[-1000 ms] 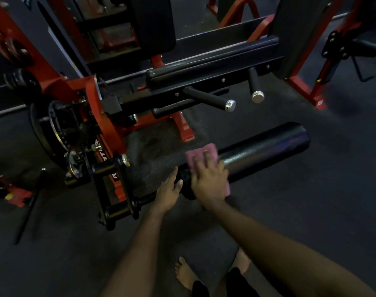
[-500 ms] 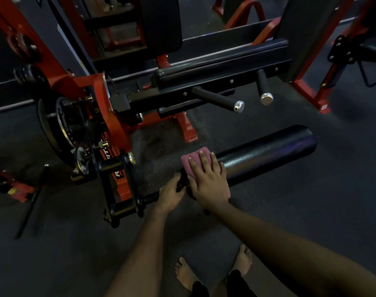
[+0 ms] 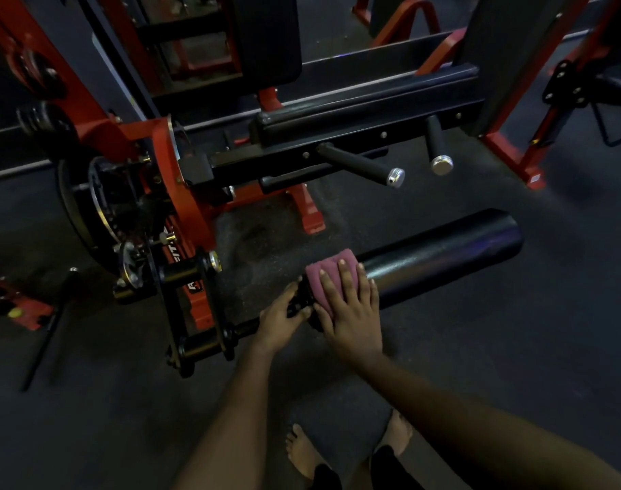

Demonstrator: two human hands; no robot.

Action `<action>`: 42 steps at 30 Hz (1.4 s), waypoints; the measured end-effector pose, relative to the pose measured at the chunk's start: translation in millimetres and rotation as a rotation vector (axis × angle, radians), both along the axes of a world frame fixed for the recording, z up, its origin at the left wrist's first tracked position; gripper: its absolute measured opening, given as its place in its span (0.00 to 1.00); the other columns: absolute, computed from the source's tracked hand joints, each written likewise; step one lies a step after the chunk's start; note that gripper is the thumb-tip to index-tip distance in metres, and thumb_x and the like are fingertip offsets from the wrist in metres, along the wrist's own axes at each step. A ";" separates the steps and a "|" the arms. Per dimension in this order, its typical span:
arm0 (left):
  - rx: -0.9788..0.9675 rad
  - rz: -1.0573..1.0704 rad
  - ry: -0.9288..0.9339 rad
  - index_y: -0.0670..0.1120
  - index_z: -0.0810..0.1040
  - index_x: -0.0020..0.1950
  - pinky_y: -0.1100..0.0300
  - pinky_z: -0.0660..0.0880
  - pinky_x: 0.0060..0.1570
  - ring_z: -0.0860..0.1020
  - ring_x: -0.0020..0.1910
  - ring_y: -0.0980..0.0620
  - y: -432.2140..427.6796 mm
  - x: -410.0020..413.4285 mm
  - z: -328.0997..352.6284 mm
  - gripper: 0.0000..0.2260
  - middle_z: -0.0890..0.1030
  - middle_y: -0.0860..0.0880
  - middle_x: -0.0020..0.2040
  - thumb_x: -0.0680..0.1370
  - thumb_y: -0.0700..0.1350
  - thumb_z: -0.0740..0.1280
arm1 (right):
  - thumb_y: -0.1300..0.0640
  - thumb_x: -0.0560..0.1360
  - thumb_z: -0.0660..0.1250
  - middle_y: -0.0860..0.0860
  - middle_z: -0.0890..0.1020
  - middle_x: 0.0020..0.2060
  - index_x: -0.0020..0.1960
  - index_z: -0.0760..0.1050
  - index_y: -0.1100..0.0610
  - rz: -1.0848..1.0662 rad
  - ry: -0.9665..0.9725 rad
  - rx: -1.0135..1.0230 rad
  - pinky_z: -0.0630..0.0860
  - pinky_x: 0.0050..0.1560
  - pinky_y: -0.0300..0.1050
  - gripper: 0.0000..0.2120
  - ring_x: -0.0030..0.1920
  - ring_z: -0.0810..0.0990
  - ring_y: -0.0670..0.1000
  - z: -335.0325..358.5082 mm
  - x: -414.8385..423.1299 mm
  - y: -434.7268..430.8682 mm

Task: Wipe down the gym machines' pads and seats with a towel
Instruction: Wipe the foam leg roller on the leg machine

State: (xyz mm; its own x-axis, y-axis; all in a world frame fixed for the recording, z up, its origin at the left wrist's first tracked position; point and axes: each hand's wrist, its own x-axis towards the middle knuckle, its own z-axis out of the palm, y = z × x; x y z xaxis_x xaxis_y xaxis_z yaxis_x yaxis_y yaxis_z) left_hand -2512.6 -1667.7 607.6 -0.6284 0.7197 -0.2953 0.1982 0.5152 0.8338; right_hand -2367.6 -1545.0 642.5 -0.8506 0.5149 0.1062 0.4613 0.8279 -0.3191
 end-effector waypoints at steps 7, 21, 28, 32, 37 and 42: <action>0.016 -0.006 0.050 0.52 0.66 0.79 0.48 0.64 0.76 0.68 0.75 0.54 2.5 2.3 2.8 0.30 0.70 0.52 0.76 0.78 0.45 0.72 | 0.40 0.78 0.54 0.54 0.73 0.70 0.69 0.70 0.47 -0.037 -0.188 -0.033 0.64 0.71 0.63 0.22 0.73 0.66 0.61 33.2 -66.9 34.4; 0.057 0.010 0.166 0.61 0.60 0.79 0.48 0.59 0.77 0.61 0.76 0.61 -2.8 12.7 7.4 0.34 0.64 0.57 0.79 0.75 0.64 0.66 | 0.42 0.81 0.57 0.53 0.63 0.78 0.77 0.62 0.44 -0.263 -0.052 -0.063 0.68 0.70 0.64 0.25 0.76 0.61 0.64 30.4 -9.0 85.2; 0.093 0.049 0.262 0.66 0.57 0.78 0.40 0.66 0.72 0.64 0.77 0.58 -5.6 20.3 -4.1 0.35 0.65 0.59 0.77 0.73 0.60 0.66 | 0.37 0.83 0.53 0.50 0.54 0.82 0.82 0.51 0.40 -0.014 -0.087 -0.064 0.55 0.77 0.61 0.29 0.81 0.50 0.61 21.7 -12.8 14.9; 0.094 0.062 0.259 0.62 0.61 0.78 0.39 0.66 0.72 0.64 0.77 0.58 -4.2 19.2 -12.4 0.33 0.67 0.57 0.77 0.74 0.60 0.67 | 0.40 0.81 0.53 0.54 0.71 0.72 0.72 0.69 0.46 0.016 -0.279 -0.030 0.66 0.68 0.62 0.22 0.71 0.68 0.61 41.9 -68.1 42.8; 0.097 0.075 0.245 0.57 0.67 0.77 0.39 0.68 0.70 0.70 0.74 0.54 -5.2 21.1 -12.3 0.32 0.70 0.55 0.76 0.73 0.57 0.68 | 0.39 0.81 0.51 0.54 0.74 0.68 0.69 0.71 0.47 -0.004 -0.300 0.014 0.67 0.65 0.62 0.22 0.68 0.70 0.61 43.4 -73.3 36.9; -0.008 0.150 0.169 0.58 0.71 0.71 0.48 0.65 0.71 0.75 0.67 0.53 5.6 23.2 11.0 0.26 0.78 0.56 0.67 0.73 0.47 0.70 | 0.38 0.83 0.46 0.46 0.64 0.79 0.79 0.62 0.42 0.083 -0.029 -0.256 0.57 0.77 0.59 0.26 0.80 0.57 0.55 35.2 -35.1 45.1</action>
